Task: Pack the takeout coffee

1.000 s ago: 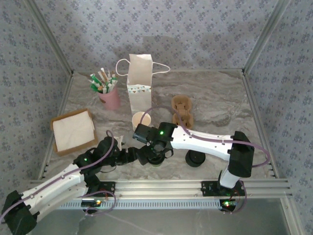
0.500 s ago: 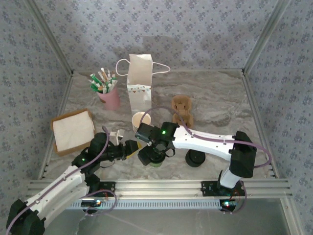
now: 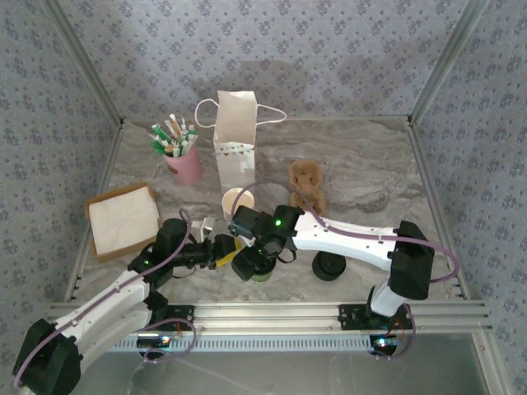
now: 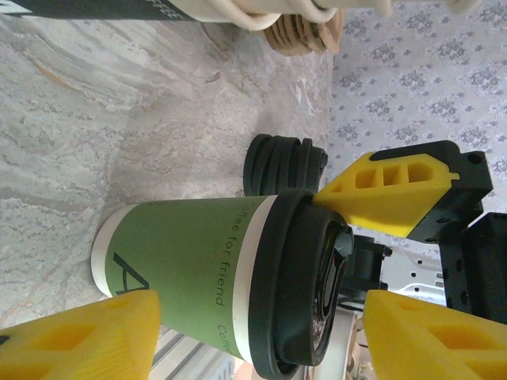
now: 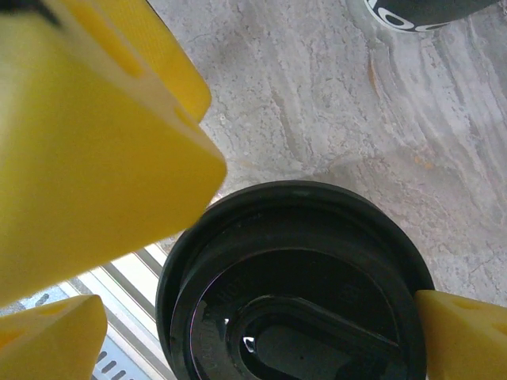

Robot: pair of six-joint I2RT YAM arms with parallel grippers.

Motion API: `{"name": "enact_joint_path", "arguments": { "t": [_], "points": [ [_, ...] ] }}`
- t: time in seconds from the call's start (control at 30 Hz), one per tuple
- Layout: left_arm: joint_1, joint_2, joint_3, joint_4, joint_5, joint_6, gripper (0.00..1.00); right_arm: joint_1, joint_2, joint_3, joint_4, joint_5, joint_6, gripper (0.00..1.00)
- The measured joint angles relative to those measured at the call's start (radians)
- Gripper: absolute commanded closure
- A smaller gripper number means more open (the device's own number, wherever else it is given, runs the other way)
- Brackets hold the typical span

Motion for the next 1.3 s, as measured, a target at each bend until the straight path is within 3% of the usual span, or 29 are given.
{"name": "enact_joint_path", "arguments": {
  "t": [0.4,0.67,1.3],
  "points": [
    [-0.003,0.038,-0.001,0.020,0.015,0.013,0.31,0.019,0.020,0.000,0.050,-0.006,-0.011,0.00],
    [-0.055,0.099,-0.001,0.027,-0.011,0.035,0.32,0.029,0.033,0.000,0.065,-0.005,-0.011,0.00],
    [-0.062,0.023,-0.014,-0.024,-0.055,0.043,0.32,0.051,0.033,0.055,0.050,0.042,-0.010,0.00]
  ]
}}
